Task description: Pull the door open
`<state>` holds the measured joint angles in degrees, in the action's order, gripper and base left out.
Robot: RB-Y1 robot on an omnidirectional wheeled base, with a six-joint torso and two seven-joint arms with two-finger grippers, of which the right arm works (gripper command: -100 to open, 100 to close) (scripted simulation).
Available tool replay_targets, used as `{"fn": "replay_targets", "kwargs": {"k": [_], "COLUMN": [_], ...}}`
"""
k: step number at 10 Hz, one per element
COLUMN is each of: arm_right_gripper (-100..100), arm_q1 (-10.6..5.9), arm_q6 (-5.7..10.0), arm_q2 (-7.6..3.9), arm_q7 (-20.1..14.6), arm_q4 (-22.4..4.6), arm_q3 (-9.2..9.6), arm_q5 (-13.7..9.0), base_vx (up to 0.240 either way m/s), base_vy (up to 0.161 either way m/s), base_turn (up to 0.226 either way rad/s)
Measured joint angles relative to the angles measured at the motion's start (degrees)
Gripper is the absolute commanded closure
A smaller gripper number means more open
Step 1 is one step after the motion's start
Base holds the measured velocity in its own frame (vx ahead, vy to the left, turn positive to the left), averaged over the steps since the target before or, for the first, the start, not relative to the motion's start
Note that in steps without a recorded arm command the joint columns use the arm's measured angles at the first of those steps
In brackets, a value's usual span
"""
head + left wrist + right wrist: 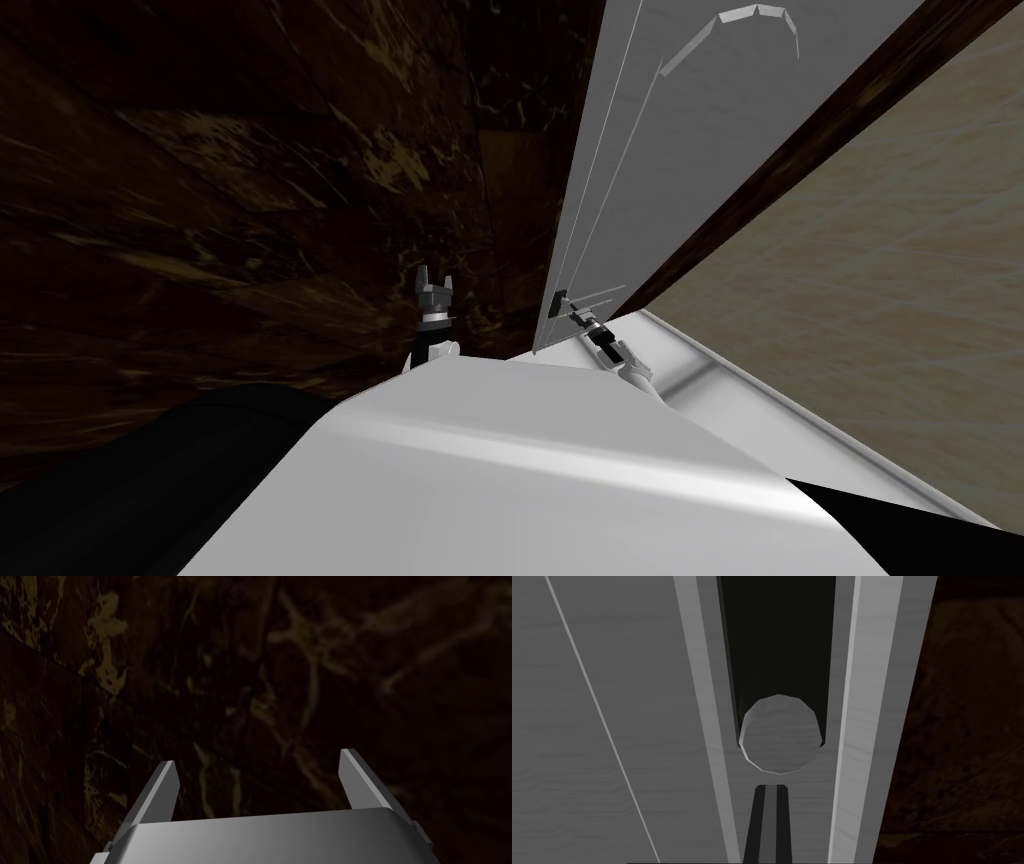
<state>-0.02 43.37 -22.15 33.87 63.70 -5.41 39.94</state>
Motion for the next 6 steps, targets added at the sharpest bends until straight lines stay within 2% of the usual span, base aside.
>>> {"fn": "replay_targets", "kwargs": {"k": [1,6], "arm_right_gripper": [-100,-100], "arm_q1": [0.0,1.13], "arm_q6": [0.0,1.22], "arm_q2": [0.0,-1.01], "arm_q7": [0.0,-0.9], "arm_q4": [0.0,0.8], "arm_q3": [0.0,0.26], "arm_q5": [0.0,0.1], "base_vx": [-0.136,-0.171], "base_vy": [-0.064,-0.052], "base_turn": [-0.051,-0.044]}}
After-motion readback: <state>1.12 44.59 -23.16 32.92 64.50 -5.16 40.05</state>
